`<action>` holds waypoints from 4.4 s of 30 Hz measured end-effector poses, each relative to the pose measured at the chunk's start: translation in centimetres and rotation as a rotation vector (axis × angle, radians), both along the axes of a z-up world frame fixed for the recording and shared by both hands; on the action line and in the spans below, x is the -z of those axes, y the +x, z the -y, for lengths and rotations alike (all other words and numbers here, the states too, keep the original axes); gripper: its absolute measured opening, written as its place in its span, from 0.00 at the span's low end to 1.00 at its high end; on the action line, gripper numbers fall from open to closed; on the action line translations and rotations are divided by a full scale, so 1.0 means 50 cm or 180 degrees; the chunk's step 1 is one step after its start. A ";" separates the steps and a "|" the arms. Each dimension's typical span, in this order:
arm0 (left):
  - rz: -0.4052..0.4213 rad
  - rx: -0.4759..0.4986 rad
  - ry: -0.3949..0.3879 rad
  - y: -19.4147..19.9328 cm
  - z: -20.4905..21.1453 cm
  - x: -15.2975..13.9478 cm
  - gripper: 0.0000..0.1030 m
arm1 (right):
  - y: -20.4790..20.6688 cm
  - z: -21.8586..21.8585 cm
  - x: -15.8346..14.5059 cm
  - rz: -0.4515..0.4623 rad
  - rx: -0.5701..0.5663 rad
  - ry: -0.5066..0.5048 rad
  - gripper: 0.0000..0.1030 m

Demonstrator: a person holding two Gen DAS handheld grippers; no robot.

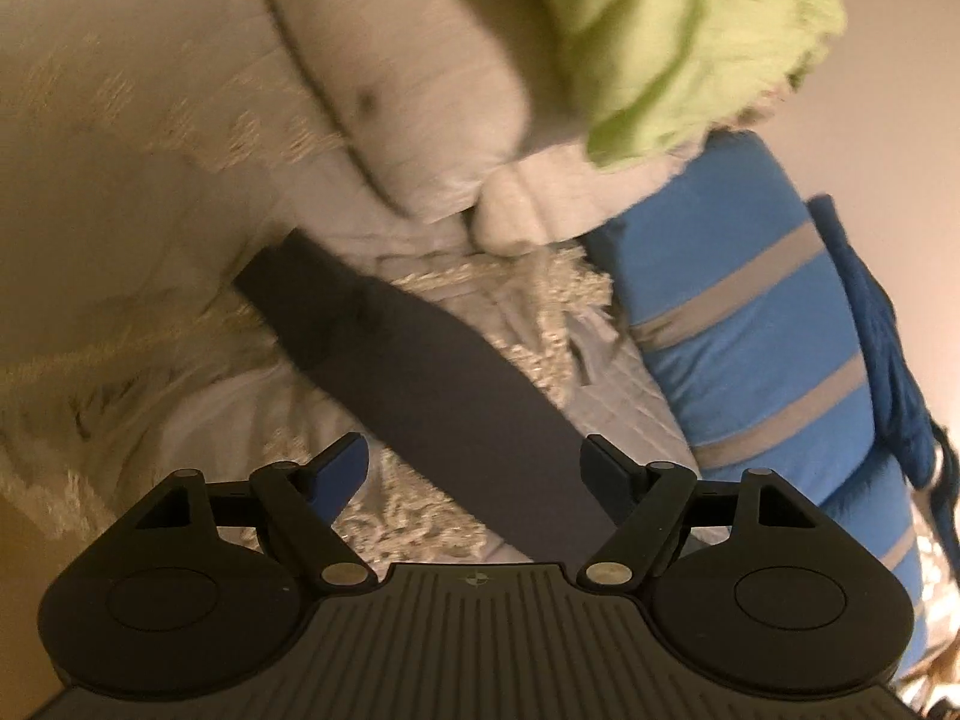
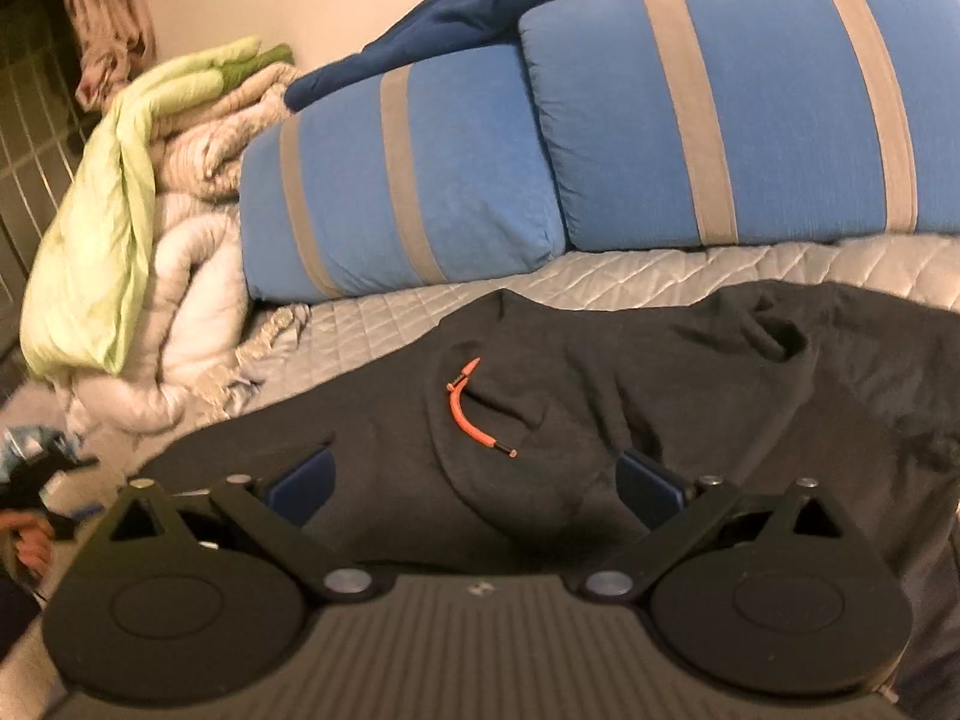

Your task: Fold clothes

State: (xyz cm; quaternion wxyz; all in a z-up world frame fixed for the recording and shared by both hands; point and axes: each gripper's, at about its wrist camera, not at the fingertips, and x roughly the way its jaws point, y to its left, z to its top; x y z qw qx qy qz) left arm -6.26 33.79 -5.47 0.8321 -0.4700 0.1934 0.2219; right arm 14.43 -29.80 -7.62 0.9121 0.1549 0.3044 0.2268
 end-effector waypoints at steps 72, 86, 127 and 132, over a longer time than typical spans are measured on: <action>0.0048 0.1450 0.1555 0.376 0.358 -0.179 0.25 | -0.016 0.099 0.017 -0.0250 0.0349 0.0588 1.00; 0.0048 0.1901 0.1759 0.418 0.452 -0.199 0.25 | -0.021 0.085 0.015 -0.0135 0.0234 0.0464 1.00; -0.0399 0.3222 0.3006 0.380 0.611 -0.106 0.64 | 0.016 0.078 0.017 -0.0527 0.0251 0.0214 1.00; -0.0483 0.3076 0.3010 0.346 0.554 -0.106 0.64 | 0.029 -0.017 -0.023 -0.0199 -0.0230 -0.0932 1.00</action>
